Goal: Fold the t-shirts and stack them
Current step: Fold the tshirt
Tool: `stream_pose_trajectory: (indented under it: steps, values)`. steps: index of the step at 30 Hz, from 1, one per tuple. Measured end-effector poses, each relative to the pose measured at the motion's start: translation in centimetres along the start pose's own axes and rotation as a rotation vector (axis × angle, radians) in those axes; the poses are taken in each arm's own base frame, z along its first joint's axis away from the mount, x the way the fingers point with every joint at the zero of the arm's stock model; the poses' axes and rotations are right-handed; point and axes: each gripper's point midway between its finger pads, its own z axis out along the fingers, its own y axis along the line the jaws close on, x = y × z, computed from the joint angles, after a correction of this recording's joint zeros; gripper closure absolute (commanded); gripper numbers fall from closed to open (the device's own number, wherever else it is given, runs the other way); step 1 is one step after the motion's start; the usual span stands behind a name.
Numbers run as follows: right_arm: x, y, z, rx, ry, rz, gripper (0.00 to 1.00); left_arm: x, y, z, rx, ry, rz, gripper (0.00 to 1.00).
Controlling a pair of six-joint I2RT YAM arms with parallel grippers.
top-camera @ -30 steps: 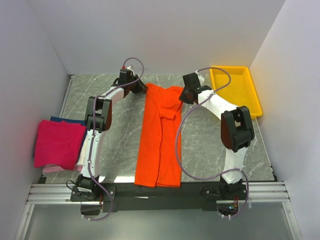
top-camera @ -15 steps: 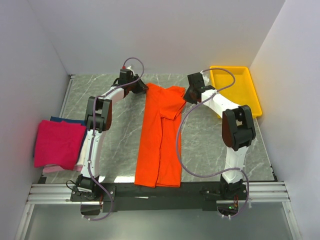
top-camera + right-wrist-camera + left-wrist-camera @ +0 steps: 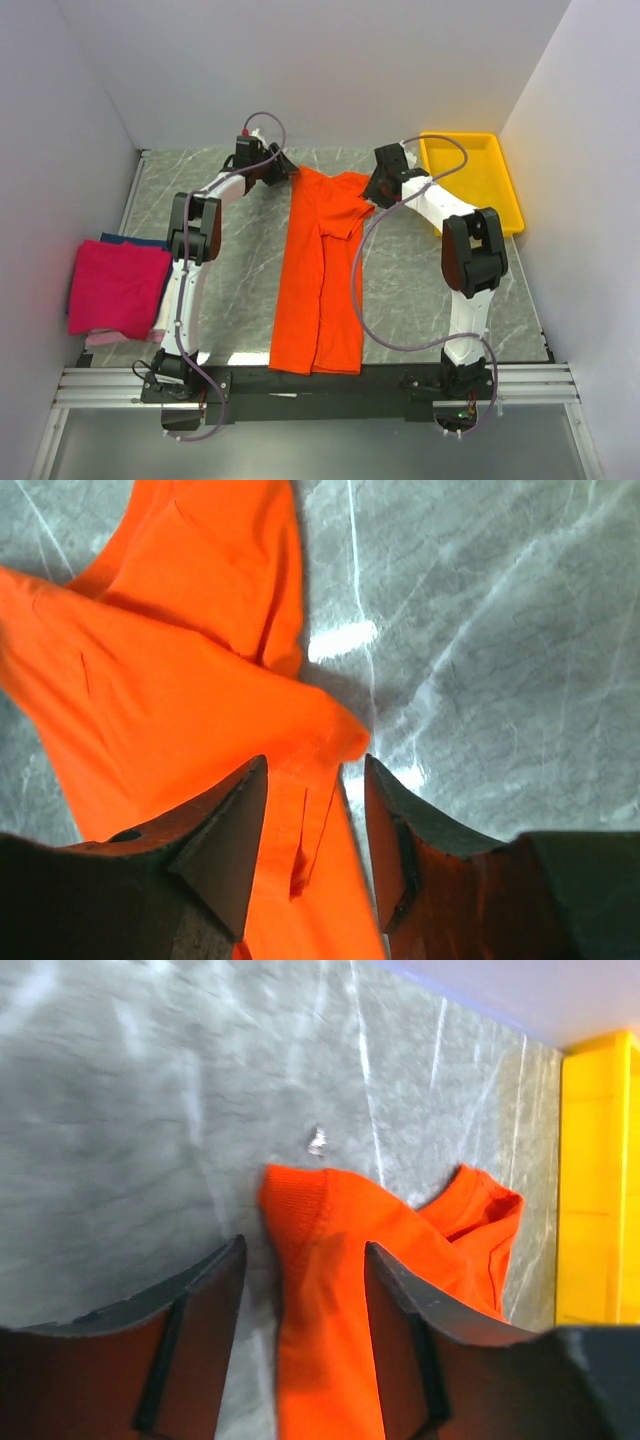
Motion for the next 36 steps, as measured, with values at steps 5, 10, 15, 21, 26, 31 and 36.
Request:
stream_pose_trajectory:
  steps: [5,10,15,21,26,31,36]
  values:
    - [1.0,0.0,-1.4,-0.012,0.02,-0.012,0.62,-2.1,1.9,-1.7,-0.057,-0.032,-0.034,0.43]
    - [3.6,0.5,-2.3,-0.03,0.063,-0.045,0.66,-4.8,2.7,-4.2,-0.127,-0.092,-0.089,0.48]
    - [5.6,1.6,-2.5,-0.05,0.097,-0.082,0.64,-5.1,1.1,-6.6,-0.155,-0.107,-0.125,0.48]
    - [7.1,2.2,-1.7,-0.056,0.119,-0.107,0.63,-4.1,-0.1,-8.5,-0.167,-0.092,-0.136,0.5]
    - [9.3,1.8,-0.1,-0.029,0.163,-0.131,0.63,-3.2,0.2,-9.1,-0.185,-0.073,-0.145,0.5]
    - [10.3,2.1,0.3,-0.027,0.178,-0.148,0.64,-2.7,0.5,-9.3,-0.197,-0.06,-0.152,0.5]
    - [10.7,2.4,0.2,-0.031,0.181,-0.15,0.75,-3.2,-0.2,-9.7,-0.186,-0.07,-0.147,0.51]
